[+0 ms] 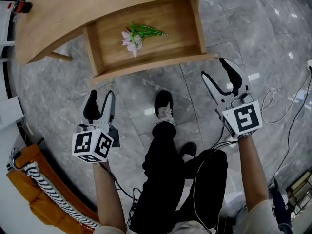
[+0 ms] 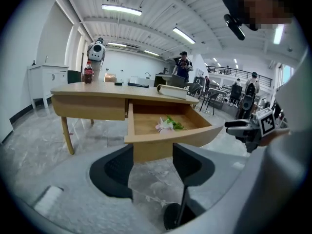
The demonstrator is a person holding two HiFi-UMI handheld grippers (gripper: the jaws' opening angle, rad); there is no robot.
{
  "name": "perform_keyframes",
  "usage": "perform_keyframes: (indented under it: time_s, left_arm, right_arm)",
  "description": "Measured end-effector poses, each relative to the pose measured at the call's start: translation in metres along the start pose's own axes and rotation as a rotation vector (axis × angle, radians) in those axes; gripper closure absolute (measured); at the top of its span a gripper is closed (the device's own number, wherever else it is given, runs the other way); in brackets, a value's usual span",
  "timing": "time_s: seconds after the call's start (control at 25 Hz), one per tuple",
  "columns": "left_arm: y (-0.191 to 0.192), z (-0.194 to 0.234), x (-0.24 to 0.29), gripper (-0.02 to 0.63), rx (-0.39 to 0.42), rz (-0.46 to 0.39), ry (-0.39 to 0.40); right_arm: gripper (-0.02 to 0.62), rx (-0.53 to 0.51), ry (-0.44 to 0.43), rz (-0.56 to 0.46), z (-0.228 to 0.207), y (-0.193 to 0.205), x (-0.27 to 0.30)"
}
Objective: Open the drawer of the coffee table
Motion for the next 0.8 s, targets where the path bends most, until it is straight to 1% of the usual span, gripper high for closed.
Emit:
perform_keyframes:
  time_s: [0.12,0.2,0.32,0.44,0.64,0.72,0.8]
  left_arm:
    - [-0.027,-0.022,-0.018,0.347,-0.026,0.01,0.008]
    - [-0.049,-0.035,-0.033,0.348,-0.022,0.019,0.011]
    - [-0.082,-0.05,-0.06,0.348,-0.016,0.028,0.021]
    - [-0.114,-0.07,-0.083,0.353,-0.027,0.03,0.04]
    - [-0.157,-0.12,-0.124,0.359,-0.037,0.037,0.063]
    - [-0.171,-0.14,-0.145,0.362,-0.049,0.051,0.063]
    - [-0.185,-0.156,-0.165,0.365,-0.063,0.047,0.074]
  right_arm:
    - [0.334,0.043,-0.013,0.058,0.017,-0.028,-0.019]
    - [0.334,0.035,-0.02,0.084,0.029,-0.055,-0.036]
    - [0.336,0.012,-0.054,0.095,0.047,-0.101,-0.062]
    - [0.337,0.01,-0.069,0.115,0.053,-0.142,-0.086]
    - [0.348,0.038,-0.046,0.154,0.06,-0.195,-0.134]
    - [0.353,0.062,-0.027,0.182,0.067,-0.212,-0.157]
    - [0.356,0.094,-0.007,0.2,0.076,-0.229,-0.176]
Point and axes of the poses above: the fingertips, and each gripper's own axes: x forward along the fingers, z to its left, y out of its underside, the point moved 10 cm from there along -x, backward along the fingers, and after that the axes turned 13 degrees about y, right-handed, at the moved point
